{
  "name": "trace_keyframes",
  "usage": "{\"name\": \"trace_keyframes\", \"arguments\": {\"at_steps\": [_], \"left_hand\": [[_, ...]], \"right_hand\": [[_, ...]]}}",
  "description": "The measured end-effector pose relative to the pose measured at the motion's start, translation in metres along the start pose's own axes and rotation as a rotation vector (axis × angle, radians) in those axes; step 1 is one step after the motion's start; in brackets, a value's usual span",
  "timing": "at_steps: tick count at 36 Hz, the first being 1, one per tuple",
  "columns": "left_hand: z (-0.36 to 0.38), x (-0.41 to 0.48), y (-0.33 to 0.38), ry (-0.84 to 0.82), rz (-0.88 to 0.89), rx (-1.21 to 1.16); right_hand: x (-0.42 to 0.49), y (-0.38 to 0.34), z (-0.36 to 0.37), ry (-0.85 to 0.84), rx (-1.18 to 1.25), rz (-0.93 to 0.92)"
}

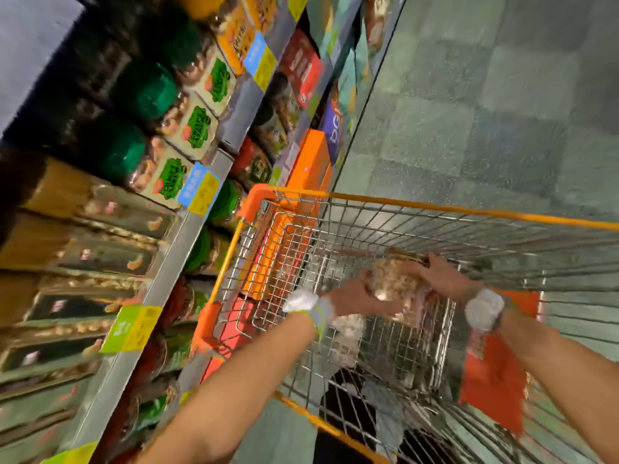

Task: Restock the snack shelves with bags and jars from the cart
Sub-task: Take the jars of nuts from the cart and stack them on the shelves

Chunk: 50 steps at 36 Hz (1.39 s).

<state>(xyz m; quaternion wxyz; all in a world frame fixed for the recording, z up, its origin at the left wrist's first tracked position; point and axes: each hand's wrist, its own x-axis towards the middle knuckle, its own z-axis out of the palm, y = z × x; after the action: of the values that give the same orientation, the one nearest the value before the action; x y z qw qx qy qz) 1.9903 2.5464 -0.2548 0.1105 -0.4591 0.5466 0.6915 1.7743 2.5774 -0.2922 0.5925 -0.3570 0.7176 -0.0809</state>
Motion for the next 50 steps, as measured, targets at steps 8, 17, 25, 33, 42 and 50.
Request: {"name": "trace_keyframes", "arguments": {"at_steps": [8, 17, 25, 33, 42, 50], "left_hand": [[0.011, -0.116, 0.049, 0.302, 0.222, -0.372], [0.077, -0.275, 0.103, 0.935, 0.266, -0.336], [0.133, -0.421, 0.114, 1.459, 0.25, -0.018], [0.177, -0.584, 0.037, 1.204, 0.522, -0.466], [0.26, -0.703, -0.042, 1.559, 0.67, -0.538], [0.312, -0.811, -0.131, 1.727, 0.792, -0.634]], "right_hand": [[-0.121, -0.111, -0.026, -0.099, 0.027, -0.35], [-0.279, -0.208, -0.011, -0.122, -0.252, -0.655], [-0.432, -0.285, 0.05, 0.08, -0.672, -0.998], [-0.562, -0.312, 0.13, -0.147, -0.746, -1.418], [-0.699, -0.309, 0.271, -0.39, -0.678, -1.617], [-0.805, -0.28, 0.382, -0.437, -0.778, -1.722]]}}
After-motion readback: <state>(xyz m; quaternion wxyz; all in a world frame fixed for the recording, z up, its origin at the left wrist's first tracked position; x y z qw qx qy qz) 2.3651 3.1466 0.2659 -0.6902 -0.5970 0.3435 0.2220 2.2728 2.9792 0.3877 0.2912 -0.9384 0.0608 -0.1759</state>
